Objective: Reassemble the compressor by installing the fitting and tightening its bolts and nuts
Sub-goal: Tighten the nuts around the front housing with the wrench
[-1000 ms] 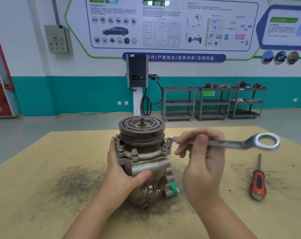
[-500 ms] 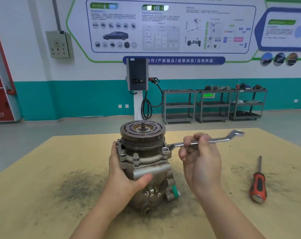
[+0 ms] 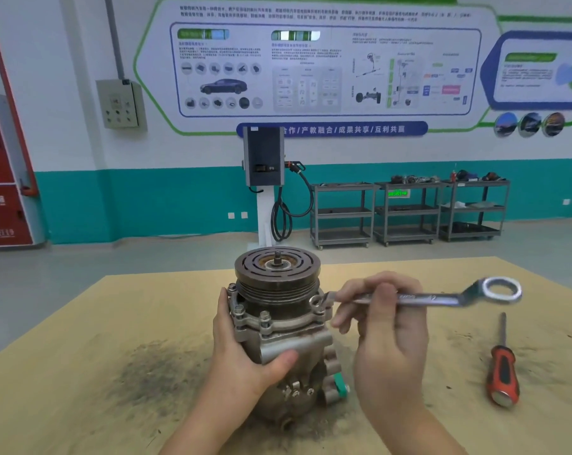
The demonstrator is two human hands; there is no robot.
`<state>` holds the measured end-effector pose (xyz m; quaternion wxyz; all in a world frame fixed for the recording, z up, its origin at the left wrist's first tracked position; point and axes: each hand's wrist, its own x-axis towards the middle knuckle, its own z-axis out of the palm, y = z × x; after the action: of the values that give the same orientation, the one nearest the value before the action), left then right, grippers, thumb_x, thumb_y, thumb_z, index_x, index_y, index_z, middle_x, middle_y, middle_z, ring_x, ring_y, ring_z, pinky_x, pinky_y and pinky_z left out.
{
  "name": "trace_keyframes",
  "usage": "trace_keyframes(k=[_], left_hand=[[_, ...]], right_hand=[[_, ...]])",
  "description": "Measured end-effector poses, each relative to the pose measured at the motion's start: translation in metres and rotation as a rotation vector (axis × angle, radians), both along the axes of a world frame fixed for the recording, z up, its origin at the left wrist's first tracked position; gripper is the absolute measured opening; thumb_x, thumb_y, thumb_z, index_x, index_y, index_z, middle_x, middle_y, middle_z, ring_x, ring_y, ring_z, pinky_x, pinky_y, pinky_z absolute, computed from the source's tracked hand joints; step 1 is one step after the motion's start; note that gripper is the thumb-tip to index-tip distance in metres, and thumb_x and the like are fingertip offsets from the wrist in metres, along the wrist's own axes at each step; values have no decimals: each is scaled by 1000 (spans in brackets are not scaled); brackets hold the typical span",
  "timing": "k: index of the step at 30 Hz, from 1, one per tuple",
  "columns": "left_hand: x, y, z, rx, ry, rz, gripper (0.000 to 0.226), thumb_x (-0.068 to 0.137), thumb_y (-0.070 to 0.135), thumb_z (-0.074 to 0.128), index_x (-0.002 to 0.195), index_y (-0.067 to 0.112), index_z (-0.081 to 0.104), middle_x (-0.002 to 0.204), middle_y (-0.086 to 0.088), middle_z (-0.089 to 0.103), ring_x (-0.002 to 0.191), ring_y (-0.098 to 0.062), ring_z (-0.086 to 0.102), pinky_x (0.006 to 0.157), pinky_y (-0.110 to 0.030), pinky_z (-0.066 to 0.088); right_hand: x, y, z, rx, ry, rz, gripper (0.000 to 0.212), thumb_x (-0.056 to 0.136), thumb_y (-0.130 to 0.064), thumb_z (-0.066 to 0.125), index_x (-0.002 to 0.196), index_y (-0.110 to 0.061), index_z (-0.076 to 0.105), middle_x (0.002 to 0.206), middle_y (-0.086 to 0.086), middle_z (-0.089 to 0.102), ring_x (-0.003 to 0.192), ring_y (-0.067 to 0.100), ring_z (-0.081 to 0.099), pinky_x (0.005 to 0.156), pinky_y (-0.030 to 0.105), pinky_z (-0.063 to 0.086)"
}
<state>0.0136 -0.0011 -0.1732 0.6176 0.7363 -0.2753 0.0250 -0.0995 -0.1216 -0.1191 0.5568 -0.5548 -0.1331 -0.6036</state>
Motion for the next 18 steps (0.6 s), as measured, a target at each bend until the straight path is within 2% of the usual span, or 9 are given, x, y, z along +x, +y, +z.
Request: trace_keyframes(k=[3, 5, 8, 11, 13, 15, 18], left_hand=[[-3, -1, 2, 6, 0, -14, 126, 30, 76, 80, 114, 84, -13, 153, 17, 30, 134, -4, 39, 108, -26, 27], [-5, 1, 3, -10, 4, -44, 132, 37, 65, 84, 129, 75, -9, 153, 16, 31, 134, -2, 38, 108, -24, 26], [-4, 2, 2, -11, 4, -79, 137, 50, 51, 89, 147, 54, -8, 154, 14, 28, 136, -4, 36, 109, -24, 25], [-3, 2, 2, -8, 1, -84, 133, 59, 39, 89, 150, 48, -8, 155, 14, 26, 137, -6, 35, 111, -26, 25], [-4, 1, 2, 0, -11, -78, 130, 64, 34, 88, 150, 46, -8, 156, 13, 25, 138, -7, 34, 112, -28, 25], [-4, 1, 3, 3, -19, -74, 131, 62, 37, 87, 151, 45, -9, 156, 12, 25, 138, -8, 34, 113, -28, 24], [-6, 1, 4, -3, -9, -73, 133, 57, 45, 86, 150, 47, -10, 156, 12, 25, 139, -8, 33, 113, -29, 24]], right_hand=[[1, -13, 7, 322, 110, 179, 22, 99, -31, 39, 90, -14, 50, 69, 4, 63, 49, 16, 54, 49, 21, 45], [3, -24, 9, 457, 196, 287, 22, 103, -19, 35, 89, -9, 49, 66, 7, 61, 47, 16, 51, 46, 22, 44], [7, -39, 13, 598, 303, 439, 18, 104, -10, 34, 94, -7, 49, 63, 8, 59, 44, 15, 48, 43, 20, 40], [11, -43, 13, 660, 316, 500, 16, 103, -7, 34, 99, -7, 50, 60, 5, 58, 42, 13, 45, 43, 20, 38], [13, -39, 11, 669, 265, 456, 17, 103, -5, 32, 97, -9, 47, 58, 4, 57, 41, 14, 43, 42, 20, 37], [11, -28, 8, 629, 196, 346, 19, 103, -5, 30, 93, -11, 45, 58, 3, 57, 42, 14, 43, 42, 21, 38], [8, -6, -2, 464, 73, 107, 18, 103, -10, 31, 92, -15, 45, 63, 0, 59, 47, 16, 47, 48, 21, 42]])
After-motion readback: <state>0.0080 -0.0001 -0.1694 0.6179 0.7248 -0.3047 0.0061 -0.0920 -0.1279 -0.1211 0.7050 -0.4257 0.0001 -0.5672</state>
